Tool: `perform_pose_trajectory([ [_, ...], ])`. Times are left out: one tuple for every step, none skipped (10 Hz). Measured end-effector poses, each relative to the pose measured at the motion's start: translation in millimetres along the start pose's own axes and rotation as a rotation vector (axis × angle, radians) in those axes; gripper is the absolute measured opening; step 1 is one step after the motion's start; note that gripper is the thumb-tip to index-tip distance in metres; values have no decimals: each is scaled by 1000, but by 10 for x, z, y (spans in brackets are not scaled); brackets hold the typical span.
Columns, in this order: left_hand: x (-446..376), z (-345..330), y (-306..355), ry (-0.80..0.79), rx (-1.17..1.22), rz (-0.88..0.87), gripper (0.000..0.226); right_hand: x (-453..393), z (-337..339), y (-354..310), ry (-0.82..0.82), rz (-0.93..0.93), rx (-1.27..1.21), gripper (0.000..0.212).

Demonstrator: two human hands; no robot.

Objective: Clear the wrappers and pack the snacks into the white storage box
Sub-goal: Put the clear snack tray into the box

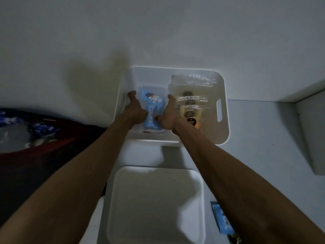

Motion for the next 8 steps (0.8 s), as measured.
perform_pose_trajectory([
  [-40, -8, -10, 25, -15, -5, 88, -425, -196, 75, -140, 92, -34, 89],
  [-61, -3, -1, 42, -15, -26, 89, -467, -239, 59, -157, 188, -120, 67],
  [-39, 20, 48, 69, -32, -63, 86, -314, -193, 42, -127, 138, 18, 74],
  [41, 51, 154, 128, -117, -137, 78, -292, -156, 45, -89, 174, 13, 81],
  [136, 72, 225, 169, -187, -199, 77, -258, -137, 3, -89, 191, 14, 75],
  [255, 139, 262, 194, -223, -227, 77, -74, -21, -14, -43, 137, -84, 96],
  [485, 282, 332, 248, -221, -269, 75, 195, 67, -57, 16, 146, -48, 102],
  [848, 446, 399, 320, -176, -356, 72, 646, 238, -144, 66, 188, -98, 82],
])
Point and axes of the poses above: each hand's wrist, its own x-axis away from the middle knuckle, its own z-axis out of the back of the hand, y = z × x, the point moved 6 cm from there along -x, towards the middle knuckle, and after that the axes turned 3 degrees about -z, right-handed, at the moved point
